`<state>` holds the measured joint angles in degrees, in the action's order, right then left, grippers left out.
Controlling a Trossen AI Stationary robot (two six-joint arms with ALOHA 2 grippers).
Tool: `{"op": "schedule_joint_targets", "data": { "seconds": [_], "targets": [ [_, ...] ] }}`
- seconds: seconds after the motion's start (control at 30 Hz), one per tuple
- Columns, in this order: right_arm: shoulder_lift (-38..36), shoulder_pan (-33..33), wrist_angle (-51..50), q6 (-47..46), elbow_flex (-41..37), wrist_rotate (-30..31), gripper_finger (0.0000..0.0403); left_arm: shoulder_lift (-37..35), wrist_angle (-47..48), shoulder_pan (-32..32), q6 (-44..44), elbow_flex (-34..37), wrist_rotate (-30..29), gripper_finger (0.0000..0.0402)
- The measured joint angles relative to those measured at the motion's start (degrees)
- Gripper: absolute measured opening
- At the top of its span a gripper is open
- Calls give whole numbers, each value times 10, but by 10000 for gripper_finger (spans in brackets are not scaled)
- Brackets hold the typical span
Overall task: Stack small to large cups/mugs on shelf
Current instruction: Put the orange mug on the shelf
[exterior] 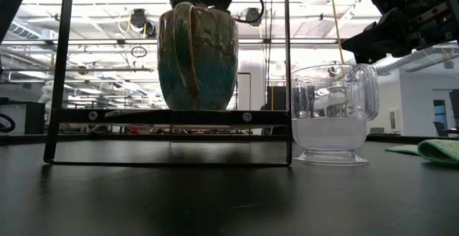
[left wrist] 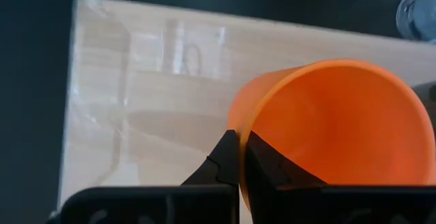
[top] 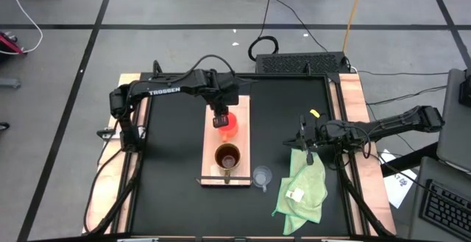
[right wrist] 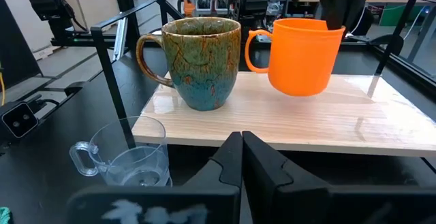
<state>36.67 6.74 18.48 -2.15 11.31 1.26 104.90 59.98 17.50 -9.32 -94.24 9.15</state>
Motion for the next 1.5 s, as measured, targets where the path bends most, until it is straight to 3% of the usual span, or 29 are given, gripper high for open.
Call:
{"op": "schedule_joint_targets", "data": {
  "seconds": [1.1, 1.5],
  "targets": [
    [0, 0, 0, -2, 0, 0, 0, 8, -3, -9, 15, 3, 3, 4],
    [0, 0, -3, -2, 0, 0, 0, 42, -10, -16, 26, 1, 4, 4]
  ]
}}
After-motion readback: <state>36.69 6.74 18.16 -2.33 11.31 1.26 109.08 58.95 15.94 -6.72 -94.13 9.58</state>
